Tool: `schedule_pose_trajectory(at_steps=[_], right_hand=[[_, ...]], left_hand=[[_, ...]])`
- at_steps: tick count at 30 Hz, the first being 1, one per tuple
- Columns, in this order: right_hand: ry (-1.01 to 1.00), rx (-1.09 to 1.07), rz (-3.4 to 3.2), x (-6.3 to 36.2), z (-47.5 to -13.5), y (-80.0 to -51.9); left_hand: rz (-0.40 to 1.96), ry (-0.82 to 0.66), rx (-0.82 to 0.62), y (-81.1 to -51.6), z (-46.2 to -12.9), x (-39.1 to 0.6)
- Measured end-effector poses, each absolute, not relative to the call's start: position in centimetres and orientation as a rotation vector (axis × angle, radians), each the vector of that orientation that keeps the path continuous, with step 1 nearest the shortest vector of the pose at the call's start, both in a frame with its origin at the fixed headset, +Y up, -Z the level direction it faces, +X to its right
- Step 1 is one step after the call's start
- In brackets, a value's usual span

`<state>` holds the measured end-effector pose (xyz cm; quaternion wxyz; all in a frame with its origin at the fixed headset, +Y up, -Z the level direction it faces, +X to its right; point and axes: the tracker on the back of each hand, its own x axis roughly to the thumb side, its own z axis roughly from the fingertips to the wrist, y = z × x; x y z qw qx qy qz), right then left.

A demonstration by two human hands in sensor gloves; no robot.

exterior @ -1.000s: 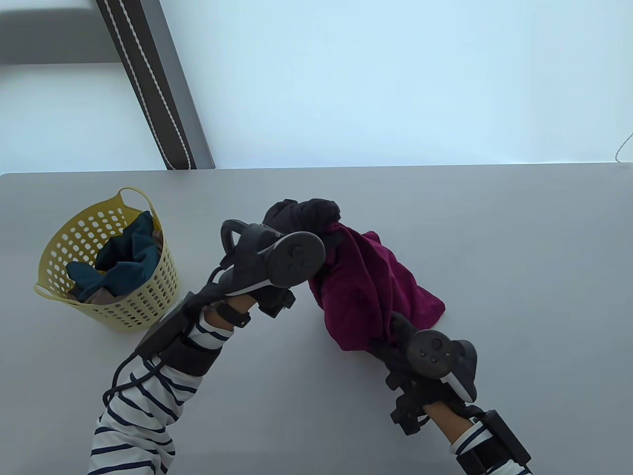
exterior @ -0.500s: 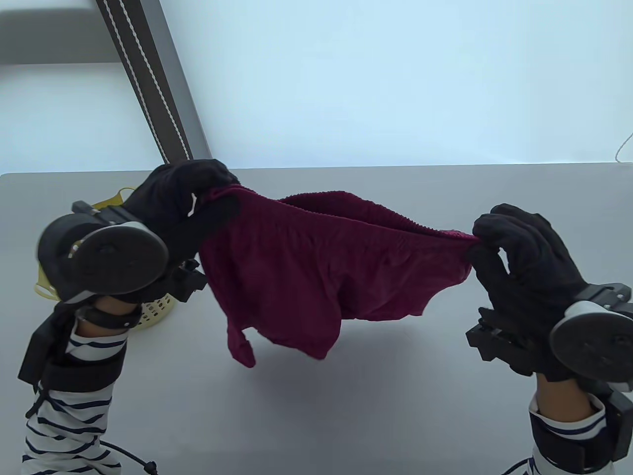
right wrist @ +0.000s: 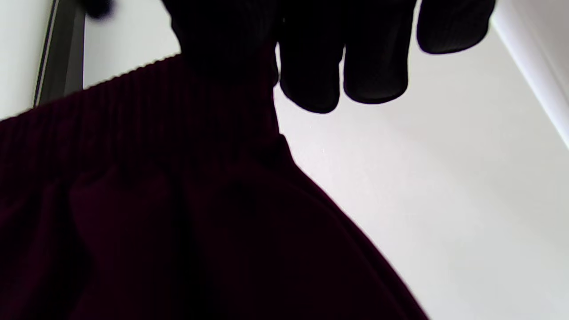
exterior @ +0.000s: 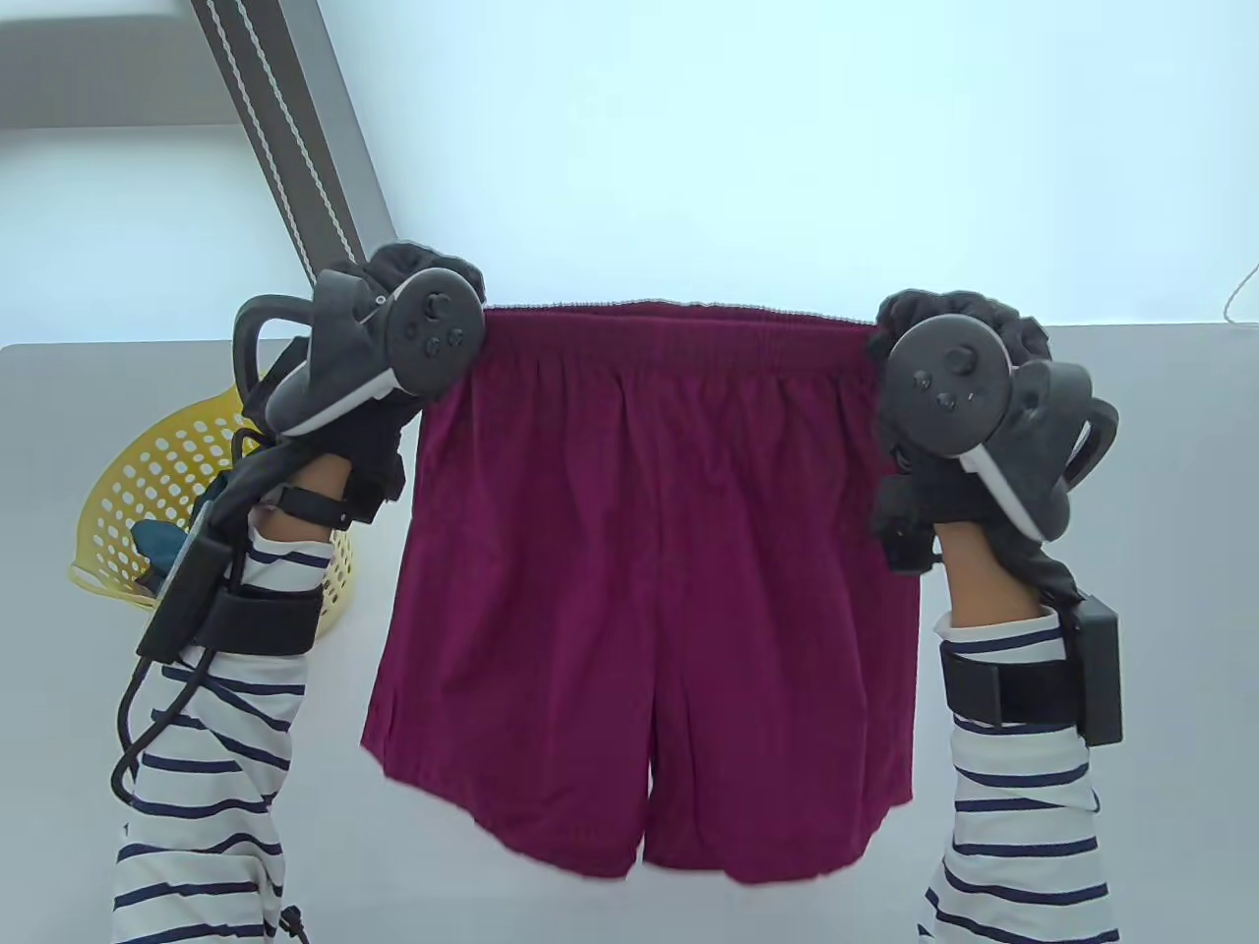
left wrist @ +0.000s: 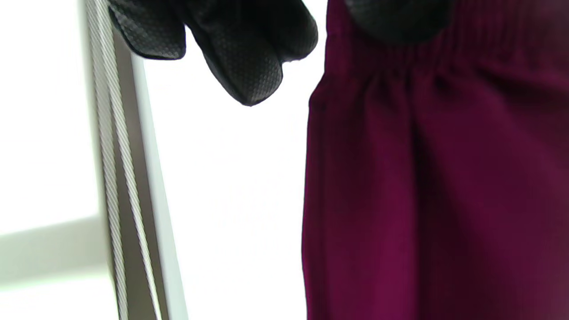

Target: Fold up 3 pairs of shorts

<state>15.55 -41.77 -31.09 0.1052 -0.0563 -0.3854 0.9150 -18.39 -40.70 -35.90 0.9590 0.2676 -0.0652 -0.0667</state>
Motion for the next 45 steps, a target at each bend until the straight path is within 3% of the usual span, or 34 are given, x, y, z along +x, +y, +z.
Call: schedule_pose_trajectory(at_steps=[1, 4, 8, 11, 14, 17, 20, 22, 27, 30, 32, 37, 43, 45], right_hand=[[-1.303, -0.146, 2.66, 15.1, -30.0, -40.9], [-1.532, -0.057, 2.648, 15.1, -27.3, -39.5], [-1.455, 0.201, 2.702, 15.8, -24.5, -41.0], [-1.349, 0.373, 2.872, 16.1, -23.1, -45.3], [-1.071, 0.533, 3.048, 16.0, -22.6, -51.2], [-0.433, 0.67, 3.137, 15.4, -23.3, -59.2], [-0.05, 0.701, 3.148, 14.4, -24.7, -65.7], [0.301, 0.731, 3.15, 13.3, -25.8, -69.5], [0.764, 0.735, 3.157, 12.6, -26.7, -74.2], [0.77, 0.803, 3.129, 12.6, -25.9, -73.6], [0.94, 0.83, 3.015, 12.7, -24.9, -73.5], [1.083, 0.926, 2.966, 12.6, -22.6, -73.5], [1.196, 0.891, 2.935, 12.1, -23.4, -73.1], [0.744, 0.77, 3.002, 12.0, -24.5, -70.8]], left_hand=[[-0.084, -0.113, 0.708, -39.7, -34.8, -18.5], [-0.072, -0.168, 0.934, -38.0, -32.1, -19.5], [-0.119, -0.307, 0.959, -40.0, -29.3, -20.7], [-0.206, -0.474, 0.84, -45.2, -27.4, -21.1], [-0.309, -0.637, 0.631, -52.2, -25.7, -20.7], [-0.449, -0.77, 0.285, -60.6, -25.1, -19.7], [-0.584, -0.796, 0.026, -68.1, -25.6, -18.6], [-0.669, -0.789, -0.076, -71.3, -26.2, -18.1], [-0.698, -0.809, -0.224, -74.1, -25.7, -18.4], [-0.672, -0.847, -0.238, -74.4, -23.9, -18.8], [-0.68, -0.88, -0.228, -74.5, -22.4, -18.9], [-0.71, -0.947, -0.16, -75.1, -18.7, -19.2], [-0.68, -0.954, -0.159, -74.7, -18.9, -19.3], [-0.584, -0.856, 0.047, -73.2, -20.4, -19.7]])
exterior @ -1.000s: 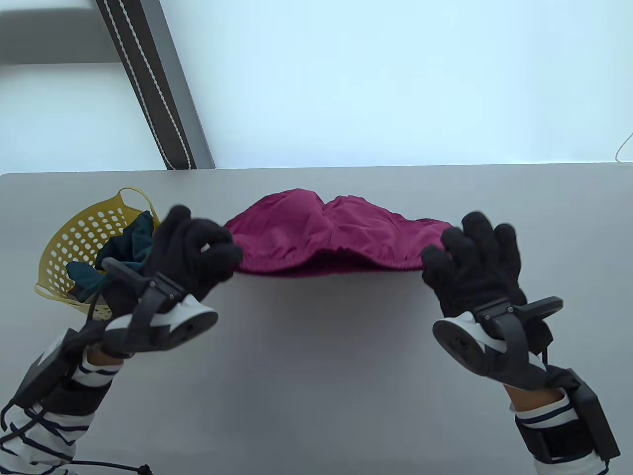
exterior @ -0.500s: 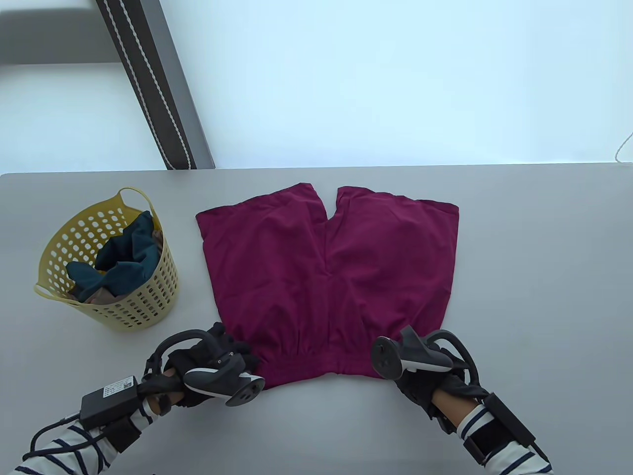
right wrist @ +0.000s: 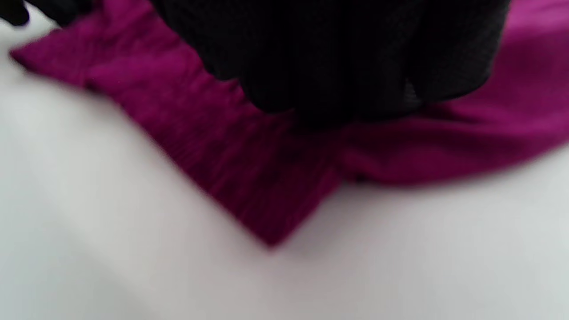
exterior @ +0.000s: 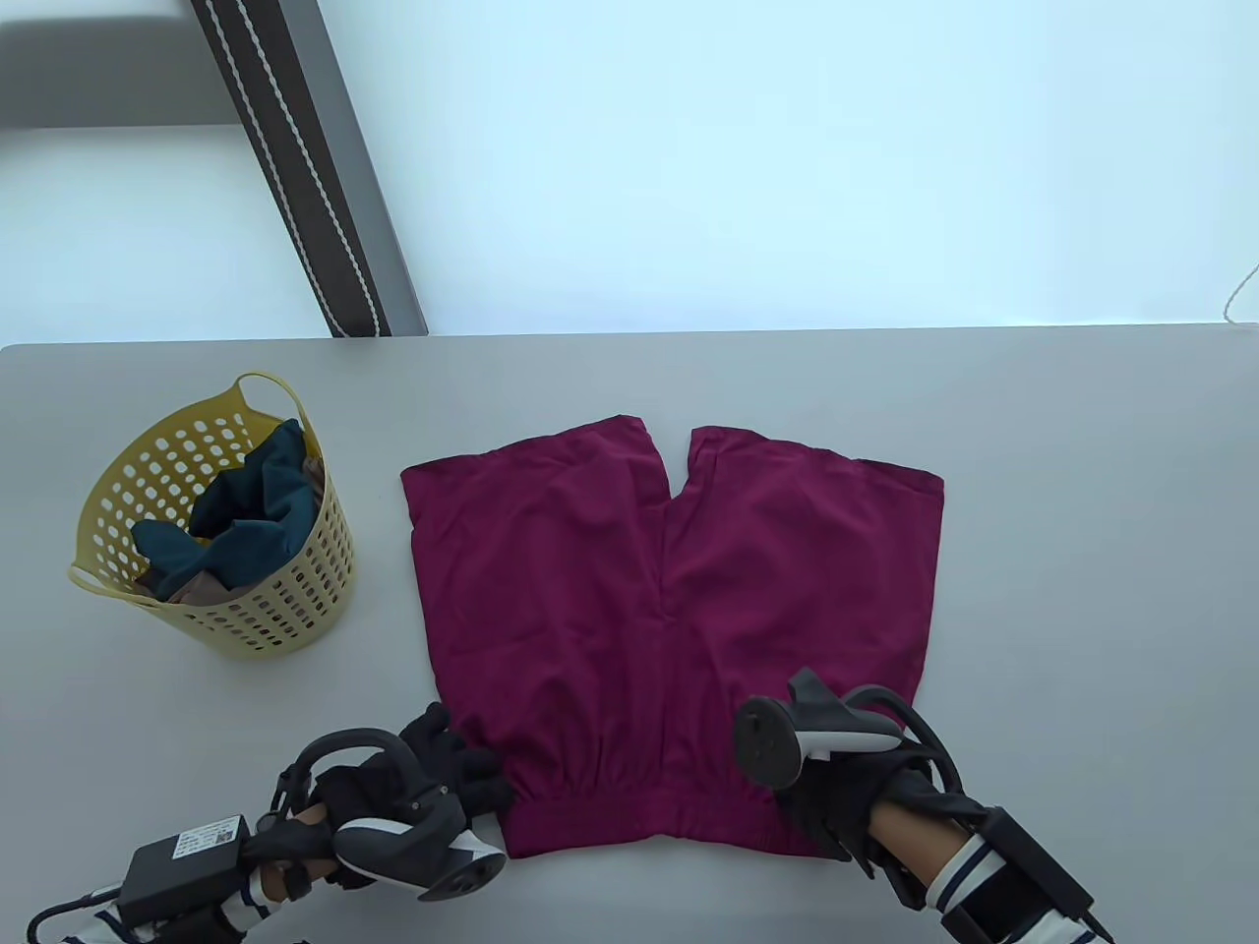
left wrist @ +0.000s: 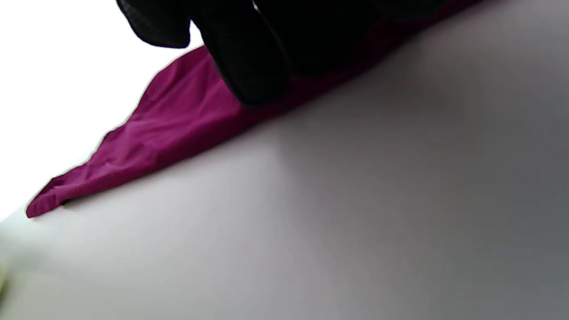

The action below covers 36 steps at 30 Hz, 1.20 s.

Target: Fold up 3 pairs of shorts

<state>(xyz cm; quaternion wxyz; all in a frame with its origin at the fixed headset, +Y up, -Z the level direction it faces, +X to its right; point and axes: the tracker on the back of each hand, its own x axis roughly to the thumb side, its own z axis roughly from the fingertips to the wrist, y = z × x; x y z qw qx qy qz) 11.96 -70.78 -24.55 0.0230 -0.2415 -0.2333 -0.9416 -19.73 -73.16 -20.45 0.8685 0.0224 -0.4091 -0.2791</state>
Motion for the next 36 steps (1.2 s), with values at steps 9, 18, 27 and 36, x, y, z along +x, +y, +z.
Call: schedule_pose_trajectory(at_steps=[9, 18, 27, 36], right_hand=[[-0.542, -0.165, -3.329, 9.6, -35.2, -66.7], [-0.846, 0.464, -3.014, 10.3, -41.1, -74.3], [-0.957, 0.4, -3.145, 8.6, -41.7, -76.5], [-0.873, 0.029, -3.204, 6.6, -40.7, -76.7]], left_hand=[[-0.628, -0.468, 0.04, -71.6, -30.7, -19.3], [-0.799, -0.529, -0.15, -75.2, -30.6, -19.1], [-0.809, -0.938, -0.219, -74.1, -21.7, -16.5], [-0.623, -0.977, -0.22, -72.4, -21.1, -16.8]])
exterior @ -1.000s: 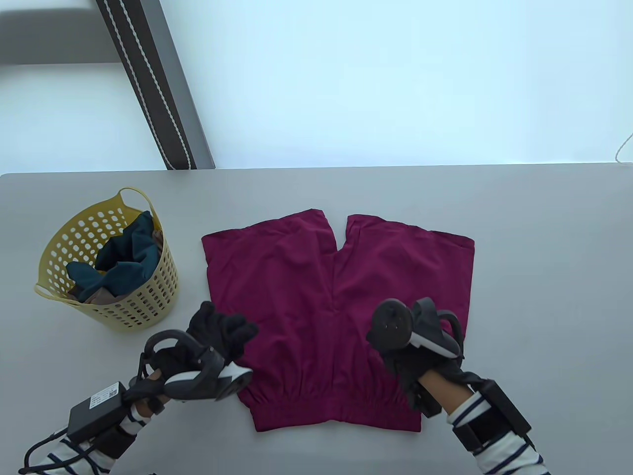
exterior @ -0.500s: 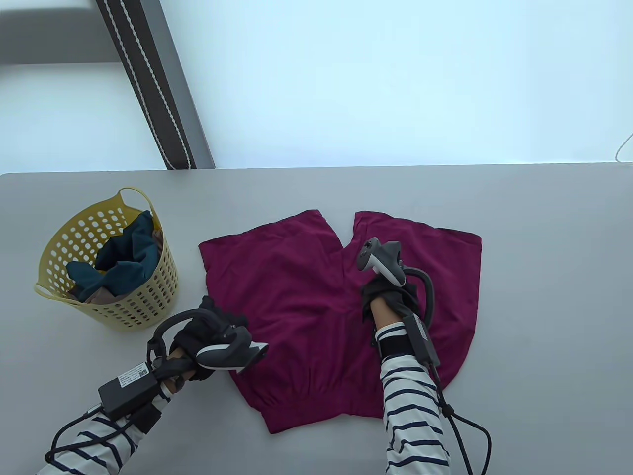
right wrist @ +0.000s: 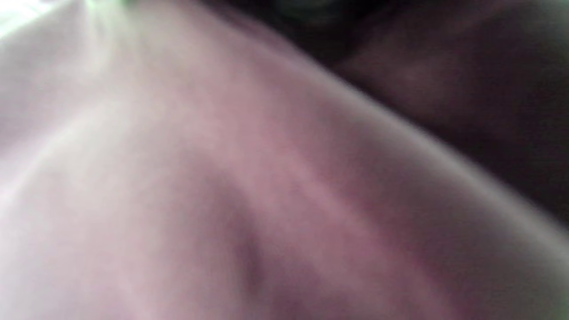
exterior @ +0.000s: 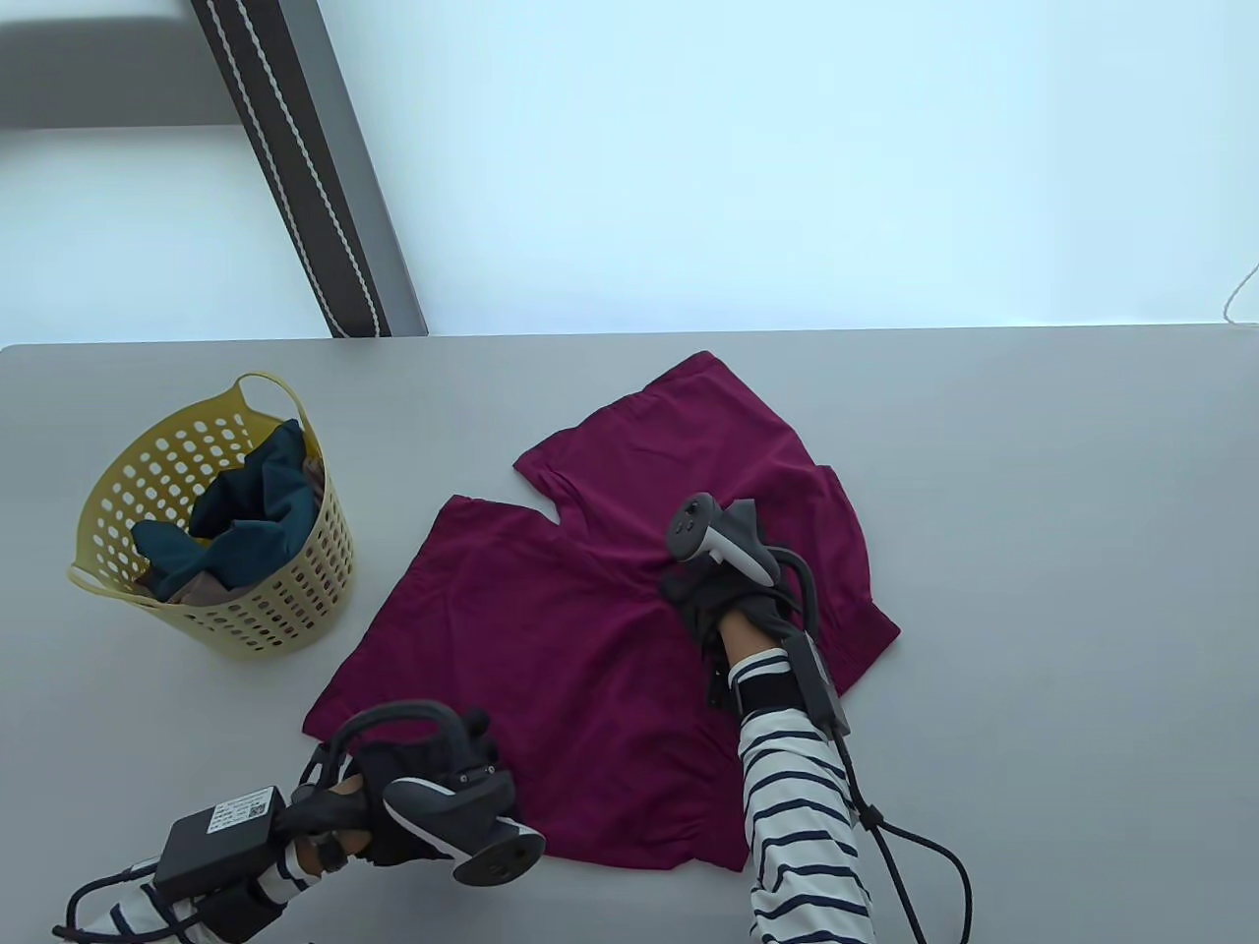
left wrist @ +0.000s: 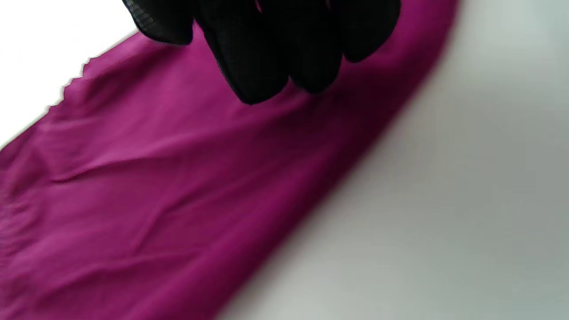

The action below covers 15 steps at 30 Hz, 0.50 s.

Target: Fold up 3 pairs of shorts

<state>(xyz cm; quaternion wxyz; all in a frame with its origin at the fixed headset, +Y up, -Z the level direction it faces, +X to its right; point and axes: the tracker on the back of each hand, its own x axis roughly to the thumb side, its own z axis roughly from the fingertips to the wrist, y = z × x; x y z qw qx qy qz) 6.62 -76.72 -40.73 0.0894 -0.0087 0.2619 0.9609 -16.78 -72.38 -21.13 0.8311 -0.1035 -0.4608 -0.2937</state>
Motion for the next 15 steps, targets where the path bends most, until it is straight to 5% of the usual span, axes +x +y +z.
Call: schedule_pose_trajectory(at_steps=[3, 8, 12, 14, 15], right_hand=[[0.611, 0.049, 2.889, 7.5, -39.9, -74.6], [0.49, -0.068, 3.1, 9.8, -37.9, -70.9], [0.848, -0.051, 3.213, 11.1, -36.6, -71.9], [1.228, -0.03, 3.107, 11.7, -36.5, -74.8], [1.229, -0.031, 3.101, 11.7, -36.6, -75.2]], left_hand=[[-0.719, -0.719, -0.082, -72.2, -23.9, -18.2], [-0.921, -0.517, -0.197, -74.7, -27.5, -20.2], [-0.973, -0.498, -0.3, -76.1, -28.0, -21.0], [-0.981, -0.512, -0.3, -75.6, -27.8, -21.2], [-0.984, -0.525, -0.32, -75.3, -27.7, -21.3]])
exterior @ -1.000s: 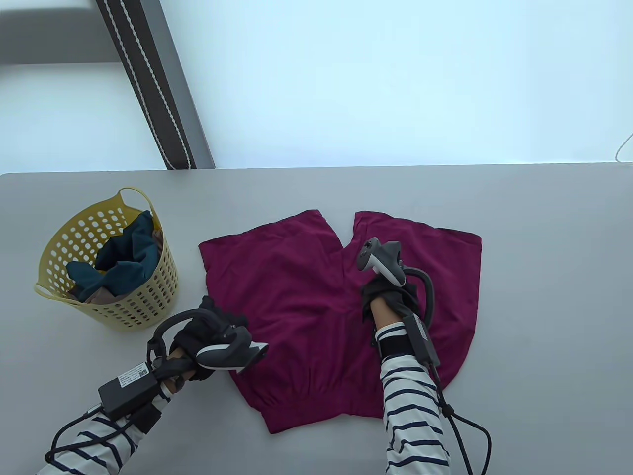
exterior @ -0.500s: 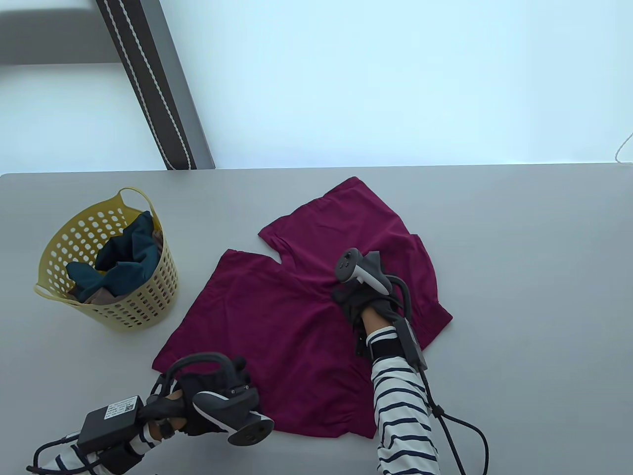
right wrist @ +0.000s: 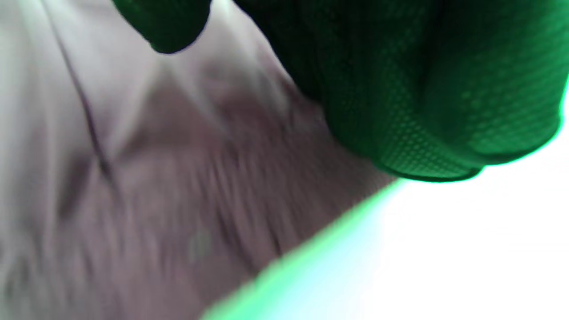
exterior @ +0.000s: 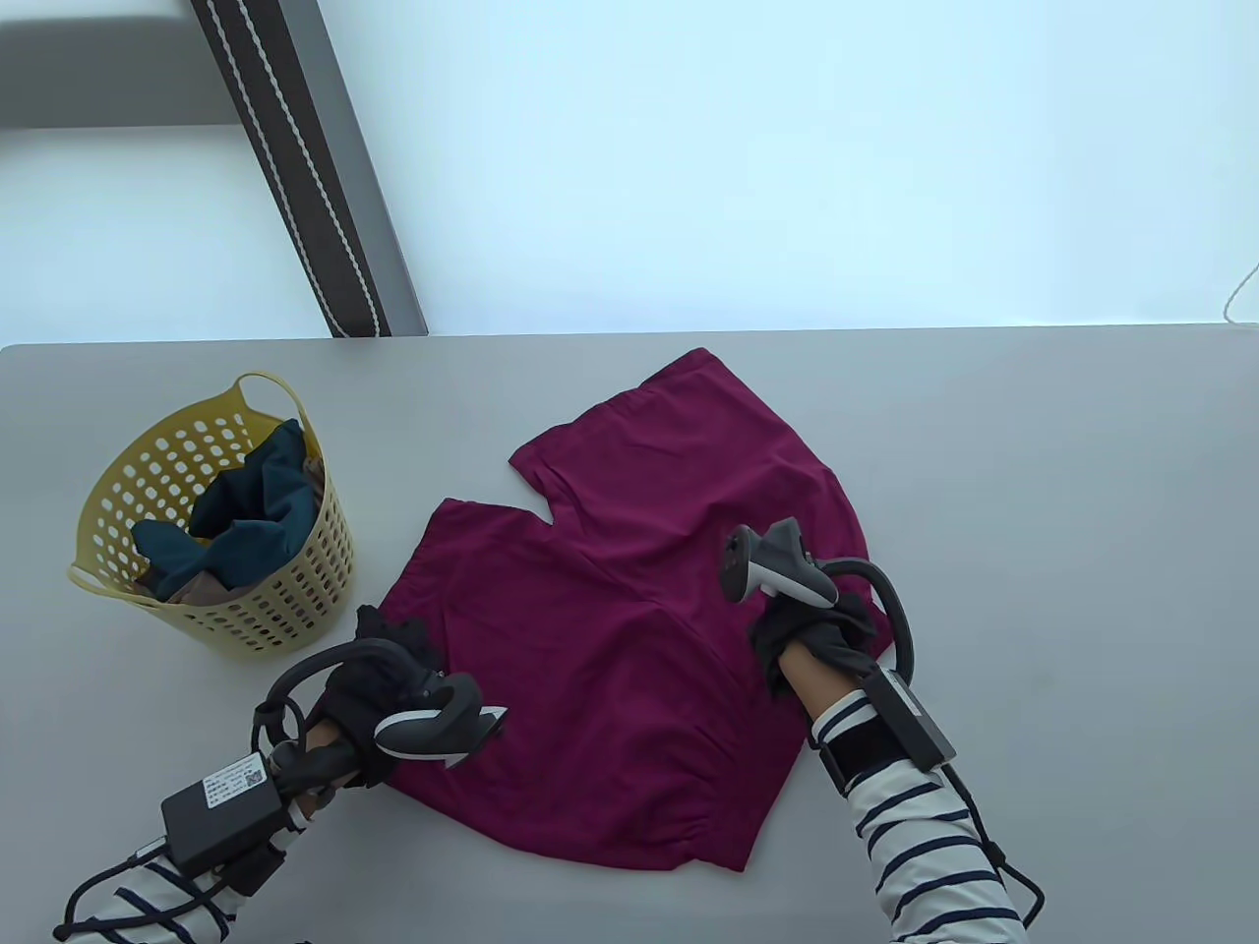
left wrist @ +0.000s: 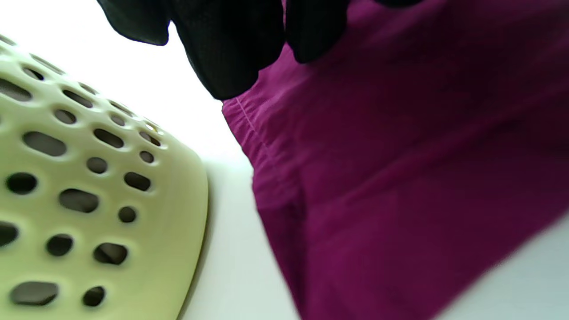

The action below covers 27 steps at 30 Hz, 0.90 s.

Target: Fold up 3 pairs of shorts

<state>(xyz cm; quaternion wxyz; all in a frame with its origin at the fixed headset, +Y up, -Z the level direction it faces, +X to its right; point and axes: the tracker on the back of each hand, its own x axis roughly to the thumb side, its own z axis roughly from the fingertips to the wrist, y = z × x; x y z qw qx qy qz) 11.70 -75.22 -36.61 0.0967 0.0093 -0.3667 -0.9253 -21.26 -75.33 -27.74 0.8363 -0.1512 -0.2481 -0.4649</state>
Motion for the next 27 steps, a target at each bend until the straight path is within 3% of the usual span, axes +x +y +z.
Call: schedule_pose_trajectory(at_steps=[4, 7, 9, 12, 14, 17, 21, 27], right_hand=[[-0.906, 0.113, -2.703, 11.4, -38.6, -75.6], [-0.811, 0.205, -2.811, 11.7, -40.2, -75.8], [-0.842, 0.291, -2.916, 12.5, -41.3, -76.8], [-0.994, 0.377, -3.1, 13.6, -41.6, -78.0], [-0.971, 0.382, -3.167, 14.1, -41.6, -78.2], [-0.938, 0.294, -3.137, 14.4, -41.2, -77.7], [-0.563, 0.006, -3.282, 14.9, -38.9, -74.8], [-0.769, -0.509, -3.015, 13.9, -31.1, -72.7]], left_hand=[[-0.895, -0.583, -0.452, -73.9, -27.7, -22.0], [-0.699, -0.682, -0.567, -73.5, -27.7, -22.7], [-0.543, -0.711, -0.635, -73.7, -27.8, -23.3], [-0.523, -0.708, -0.65, -73.9, -28.3, -23.9], [-0.493, -0.694, -0.662, -74.0, -28.5, -23.9], [-0.5, -0.694, -0.657, -74.1, -28.5, -23.9], [-0.493, -0.692, -0.659, -74.1, -28.5, -24.0], [-0.478, -0.689, -0.664, -74.2, -28.6, -24.0]])
